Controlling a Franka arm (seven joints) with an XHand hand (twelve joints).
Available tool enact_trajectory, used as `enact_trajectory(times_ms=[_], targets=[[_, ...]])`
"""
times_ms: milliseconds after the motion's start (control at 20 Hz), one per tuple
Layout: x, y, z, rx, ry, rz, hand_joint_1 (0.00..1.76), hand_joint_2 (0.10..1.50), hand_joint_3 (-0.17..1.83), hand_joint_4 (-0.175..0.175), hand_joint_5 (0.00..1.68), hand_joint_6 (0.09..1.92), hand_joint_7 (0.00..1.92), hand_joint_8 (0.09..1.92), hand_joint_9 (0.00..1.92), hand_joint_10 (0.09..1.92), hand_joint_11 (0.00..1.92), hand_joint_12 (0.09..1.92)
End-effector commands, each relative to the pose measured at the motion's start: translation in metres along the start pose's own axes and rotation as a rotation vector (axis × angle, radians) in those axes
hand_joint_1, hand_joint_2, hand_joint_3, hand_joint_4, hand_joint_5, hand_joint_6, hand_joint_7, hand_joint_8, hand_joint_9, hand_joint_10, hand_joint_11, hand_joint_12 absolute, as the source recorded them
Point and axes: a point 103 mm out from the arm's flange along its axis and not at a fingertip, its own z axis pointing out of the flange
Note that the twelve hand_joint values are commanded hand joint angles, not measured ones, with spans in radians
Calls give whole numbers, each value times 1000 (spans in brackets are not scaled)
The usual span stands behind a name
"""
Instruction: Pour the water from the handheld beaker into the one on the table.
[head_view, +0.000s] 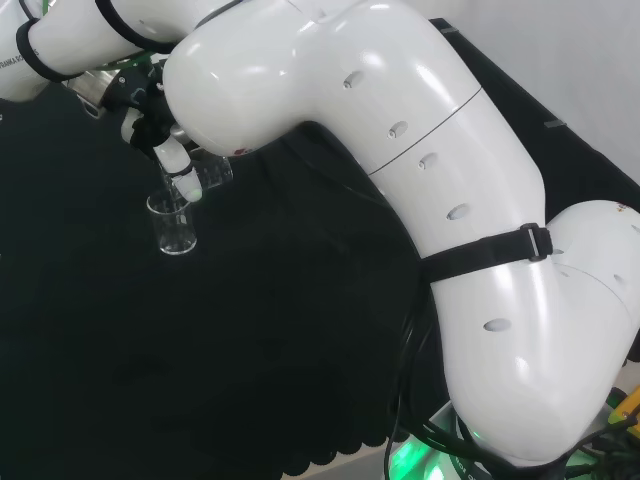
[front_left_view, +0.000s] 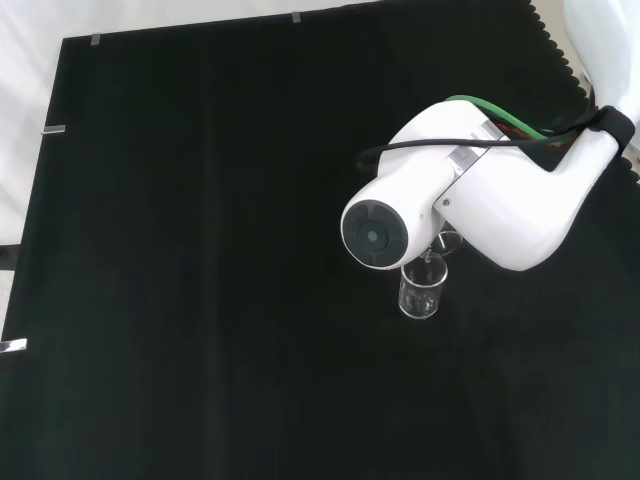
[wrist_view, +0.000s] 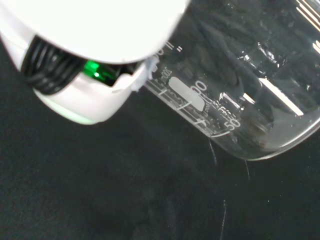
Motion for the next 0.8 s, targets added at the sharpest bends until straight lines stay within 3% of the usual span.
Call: enact_trajectory(times_ms=[50,800], targets=[[1,-1,-1,-1,-7,3,1449,462,937,-175,1243,667,1460,527,1345,845,1025,841],[1,-3,-2,11,-28,18,1450,463,936,-175,1244,665,1461,525,1345,844,1026,838]])
